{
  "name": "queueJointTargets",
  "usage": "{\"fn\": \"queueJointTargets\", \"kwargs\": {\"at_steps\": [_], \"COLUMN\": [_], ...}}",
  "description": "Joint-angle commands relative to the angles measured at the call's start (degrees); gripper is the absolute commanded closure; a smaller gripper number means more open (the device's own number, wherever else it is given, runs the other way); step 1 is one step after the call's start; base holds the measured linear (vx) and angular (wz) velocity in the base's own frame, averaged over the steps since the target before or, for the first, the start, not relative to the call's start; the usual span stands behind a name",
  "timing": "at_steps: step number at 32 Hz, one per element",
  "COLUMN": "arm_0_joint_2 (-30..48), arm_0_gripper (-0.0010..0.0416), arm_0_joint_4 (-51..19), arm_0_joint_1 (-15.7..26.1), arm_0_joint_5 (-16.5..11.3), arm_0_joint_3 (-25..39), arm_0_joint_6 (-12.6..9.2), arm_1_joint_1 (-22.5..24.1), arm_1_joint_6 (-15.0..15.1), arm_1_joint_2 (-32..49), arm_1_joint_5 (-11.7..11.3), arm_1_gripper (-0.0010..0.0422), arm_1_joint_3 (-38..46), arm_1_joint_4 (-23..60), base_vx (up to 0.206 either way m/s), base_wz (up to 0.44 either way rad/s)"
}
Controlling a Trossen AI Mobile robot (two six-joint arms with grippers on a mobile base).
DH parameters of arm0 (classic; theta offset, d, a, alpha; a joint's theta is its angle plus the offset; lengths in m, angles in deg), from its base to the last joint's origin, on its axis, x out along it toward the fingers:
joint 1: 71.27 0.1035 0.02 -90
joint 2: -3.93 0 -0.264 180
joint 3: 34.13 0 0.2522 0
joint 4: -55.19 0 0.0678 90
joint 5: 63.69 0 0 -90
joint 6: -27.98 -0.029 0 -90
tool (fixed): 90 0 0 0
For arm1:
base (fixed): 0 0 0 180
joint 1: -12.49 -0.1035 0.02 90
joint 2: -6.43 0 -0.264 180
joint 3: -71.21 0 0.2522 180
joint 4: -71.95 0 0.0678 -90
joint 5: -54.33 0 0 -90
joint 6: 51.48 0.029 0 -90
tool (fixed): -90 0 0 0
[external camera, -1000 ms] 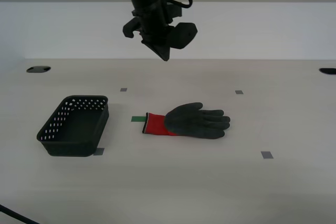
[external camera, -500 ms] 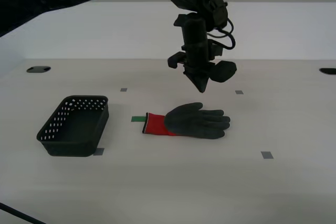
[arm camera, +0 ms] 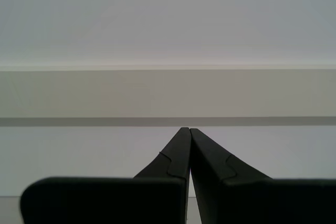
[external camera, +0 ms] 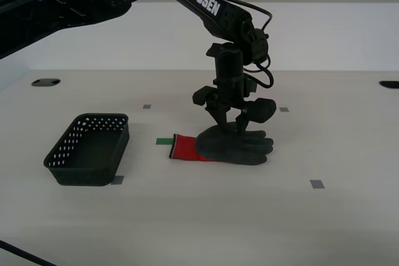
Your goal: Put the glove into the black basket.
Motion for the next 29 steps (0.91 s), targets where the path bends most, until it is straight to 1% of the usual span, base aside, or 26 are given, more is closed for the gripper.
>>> {"fn": "queueJointTargets", "kwargs": {"at_steps": [1, 4, 6, 7, 9, 17, 21, 22, 25, 26, 29], "arm_0_joint_2": [0.02, 0.00, 0.00, 0.00, 0.00, 0.00, 0.00, 0.00, 0.00, 0.00, 0.00], "arm_0_gripper": [0.0405, 0.0405, 0.0405, 0.0405, 0.0405, 0.0405, 0.0405, 0.0405, 0.0405, 0.0405, 0.0405], "arm_0_joint_4": [0.00, -0.02, -0.02, -0.02, -0.02, -0.02, -0.02, -0.02, -0.02, -0.02, -0.02], "arm_0_joint_1": [0.00, -0.02, 0.00, 0.00, 0.00, -0.02, 0.00, -0.02, 0.00, 0.00, 0.00], "arm_0_joint_5": [0.00, 0.00, 0.00, 0.00, 0.00, 0.00, 0.00, 0.00, 0.00, 0.00, 0.00], "arm_0_joint_3": [0.07, 0.07, 0.07, 0.07, 0.07, 0.07, 0.07, 0.07, 0.07, 0.07, 0.07], "arm_0_joint_6": [0.00, 0.00, 0.00, 0.00, 0.00, -0.02, 0.00, -0.02, 0.00, 0.00, 0.00], "arm_1_joint_1": [0.96, 1.73, 2.14, 2.23, 2.21, 2.16, 2.16, 2.16, 2.16, 2.19, 2.25], "arm_1_joint_6": [-2.29, -5.60, -6.08, -6.08, -6.58, -7.98, -7.98, -7.98, -8.22, -8.20, -8.48], "arm_1_joint_2": [0.02, 0.02, 0.02, 0.02, 0.02, 0.02, 0.02, 0.02, 0.02, 0.02, 0.02], "arm_1_joint_5": [-2.95, -3.21, -4.24, -5.73, -6.64, -6.64, -6.64, -6.40, -2.58, -2.08, -2.16], "arm_1_gripper": [0.0162, 0.0145, 0.0139, 0.0140, 0.0140, 0.0140, 0.0140, 0.0140, 0.0140, 0.0140, 0.0146], "arm_1_joint_3": [-0.02, -0.63, -1.11, -1.55, -2.10, -5.05, -6.08, -6.51, -7.74, -8.39, -8.52], "arm_1_joint_4": [0.22, 0.33, 0.13, -0.26, -0.50, -2.78, -3.37, -3.93, -5.35, -6.60, -6.93], "base_vx": [0.000, 0.000, 0.000, 0.000, 0.000, 0.000, 0.000, 0.000, 0.000, 0.000, 0.000], "base_wz": [0.000, 0.000, 0.000, 0.000, 0.000, 0.000, 0.000, 0.000, 0.000, 0.000, 0.000]}}
